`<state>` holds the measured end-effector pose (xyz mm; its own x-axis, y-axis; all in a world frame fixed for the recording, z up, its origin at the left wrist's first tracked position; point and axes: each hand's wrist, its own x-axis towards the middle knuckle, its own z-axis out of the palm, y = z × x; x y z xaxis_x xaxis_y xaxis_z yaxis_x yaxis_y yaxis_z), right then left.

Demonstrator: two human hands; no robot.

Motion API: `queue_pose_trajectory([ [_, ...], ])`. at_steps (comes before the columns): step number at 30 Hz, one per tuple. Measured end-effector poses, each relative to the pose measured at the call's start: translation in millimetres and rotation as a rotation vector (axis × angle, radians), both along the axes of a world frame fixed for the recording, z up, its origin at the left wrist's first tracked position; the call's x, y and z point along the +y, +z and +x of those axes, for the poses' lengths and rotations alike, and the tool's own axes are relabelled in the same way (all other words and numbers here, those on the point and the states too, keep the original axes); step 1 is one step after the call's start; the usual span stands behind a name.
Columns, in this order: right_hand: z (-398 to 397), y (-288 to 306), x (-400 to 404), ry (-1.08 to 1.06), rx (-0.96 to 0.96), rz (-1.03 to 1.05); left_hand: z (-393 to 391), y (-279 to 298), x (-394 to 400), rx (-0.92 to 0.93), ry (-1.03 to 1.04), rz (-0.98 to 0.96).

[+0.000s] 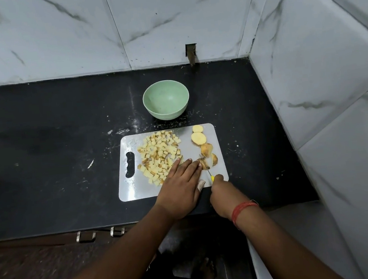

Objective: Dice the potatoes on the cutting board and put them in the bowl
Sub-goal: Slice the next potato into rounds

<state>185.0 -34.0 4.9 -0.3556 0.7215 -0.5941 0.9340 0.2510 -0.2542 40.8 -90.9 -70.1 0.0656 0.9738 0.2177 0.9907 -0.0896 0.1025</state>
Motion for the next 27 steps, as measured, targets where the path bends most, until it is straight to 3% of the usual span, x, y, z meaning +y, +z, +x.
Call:
queue_pose_trajectory([
  [27, 47.1, -6.0, -32.6, -0.059, 0.048, -0.038, 1.3, 2.4, -3.0, 0.024, 0.003, -0.010],
])
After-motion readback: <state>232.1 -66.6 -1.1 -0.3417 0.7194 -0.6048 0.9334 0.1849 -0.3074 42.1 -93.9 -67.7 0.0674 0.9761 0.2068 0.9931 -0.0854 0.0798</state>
